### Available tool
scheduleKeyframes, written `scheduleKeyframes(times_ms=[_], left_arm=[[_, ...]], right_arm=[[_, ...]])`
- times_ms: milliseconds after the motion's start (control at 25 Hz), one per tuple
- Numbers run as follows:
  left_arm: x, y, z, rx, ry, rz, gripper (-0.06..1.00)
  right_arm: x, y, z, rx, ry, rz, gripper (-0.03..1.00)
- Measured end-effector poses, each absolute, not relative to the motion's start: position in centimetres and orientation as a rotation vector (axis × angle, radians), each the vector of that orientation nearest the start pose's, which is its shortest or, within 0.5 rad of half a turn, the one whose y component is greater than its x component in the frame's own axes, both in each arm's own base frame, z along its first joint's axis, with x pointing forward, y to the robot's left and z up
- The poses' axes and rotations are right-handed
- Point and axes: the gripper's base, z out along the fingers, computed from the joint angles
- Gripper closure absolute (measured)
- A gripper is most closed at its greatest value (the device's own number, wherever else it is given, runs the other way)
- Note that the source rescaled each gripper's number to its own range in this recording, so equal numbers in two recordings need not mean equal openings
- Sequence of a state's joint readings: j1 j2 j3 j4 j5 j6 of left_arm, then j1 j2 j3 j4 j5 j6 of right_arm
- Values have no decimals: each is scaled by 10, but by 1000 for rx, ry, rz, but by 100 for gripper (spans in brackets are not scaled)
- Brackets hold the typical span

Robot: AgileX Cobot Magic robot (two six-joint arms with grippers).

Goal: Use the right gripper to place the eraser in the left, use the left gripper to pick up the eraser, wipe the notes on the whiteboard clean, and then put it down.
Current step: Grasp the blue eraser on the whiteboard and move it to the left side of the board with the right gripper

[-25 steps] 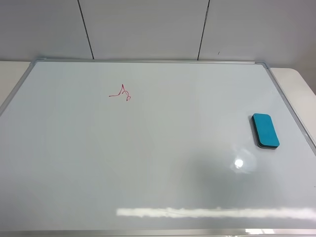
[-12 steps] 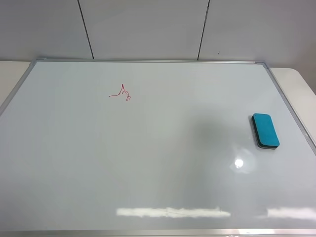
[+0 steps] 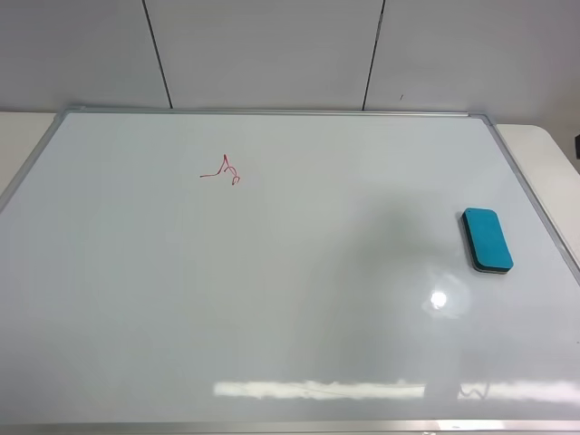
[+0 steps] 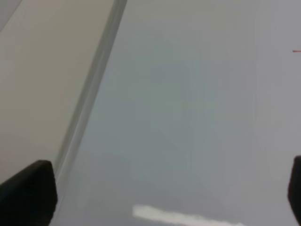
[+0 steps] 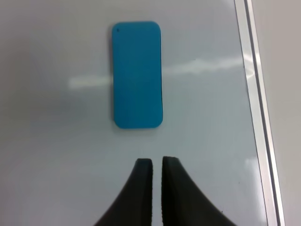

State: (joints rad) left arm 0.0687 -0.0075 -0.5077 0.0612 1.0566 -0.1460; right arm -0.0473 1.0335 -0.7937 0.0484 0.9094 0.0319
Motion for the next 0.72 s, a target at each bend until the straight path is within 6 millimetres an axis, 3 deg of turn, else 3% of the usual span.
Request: scheduleKeyframes(times_ms=[360,720], left_arm=[[-7,4,280,-220,2012,24,-6],[-7,4,280,-220,2012,24,-6]], right_arm=[[184,-7,287,124,2657,23,97],[216,-16,253,277,2787,-71,97]])
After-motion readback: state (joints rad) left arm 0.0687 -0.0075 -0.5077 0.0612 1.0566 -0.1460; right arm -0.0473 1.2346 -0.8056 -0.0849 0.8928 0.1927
